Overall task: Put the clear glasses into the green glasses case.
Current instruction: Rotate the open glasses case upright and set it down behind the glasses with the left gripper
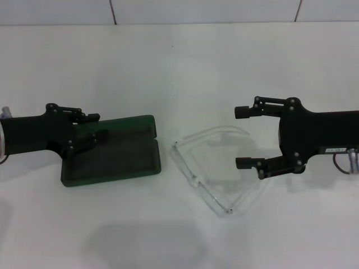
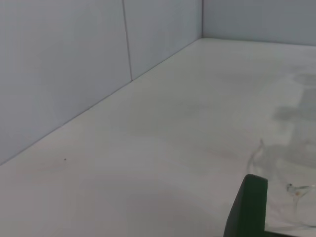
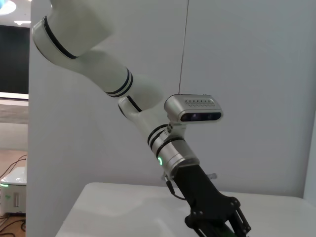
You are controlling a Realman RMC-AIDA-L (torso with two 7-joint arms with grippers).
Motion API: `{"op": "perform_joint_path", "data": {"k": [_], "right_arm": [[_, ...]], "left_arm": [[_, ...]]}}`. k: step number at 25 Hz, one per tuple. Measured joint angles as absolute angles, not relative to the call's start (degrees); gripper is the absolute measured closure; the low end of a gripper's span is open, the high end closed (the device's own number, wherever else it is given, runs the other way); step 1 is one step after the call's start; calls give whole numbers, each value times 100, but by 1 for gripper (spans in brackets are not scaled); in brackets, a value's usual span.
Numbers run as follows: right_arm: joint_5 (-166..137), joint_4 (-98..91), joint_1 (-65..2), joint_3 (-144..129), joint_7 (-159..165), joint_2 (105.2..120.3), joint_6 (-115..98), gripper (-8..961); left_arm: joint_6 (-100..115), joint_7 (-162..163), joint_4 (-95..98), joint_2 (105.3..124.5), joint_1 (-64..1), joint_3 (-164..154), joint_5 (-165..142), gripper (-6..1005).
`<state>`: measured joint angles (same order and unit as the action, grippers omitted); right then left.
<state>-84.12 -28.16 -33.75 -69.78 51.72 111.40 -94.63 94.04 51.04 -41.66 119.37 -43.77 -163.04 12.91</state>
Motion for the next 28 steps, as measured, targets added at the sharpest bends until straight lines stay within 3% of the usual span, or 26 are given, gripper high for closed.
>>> {"op": "perform_joint_path", "data": {"k": [10, 16, 28], "right_arm": [[-8429, -2841, -3276, -6978, 5151, 11185, -9508, 96], [-8472, -2886, -3135, -7056, 5138, 11271, -9613, 96], [-8605, -2873, -2834, -7057, 4998, 11390, -9625, 96]], "left_arm": [[9435, 4425, -4123, 11956, -4549, -16303, 1407, 748], [9283, 4171, -3910, 11930, -5028, -16303, 1459, 799], [7457, 3397, -2487, 11930, -6160, -16305, 868, 776]]}}
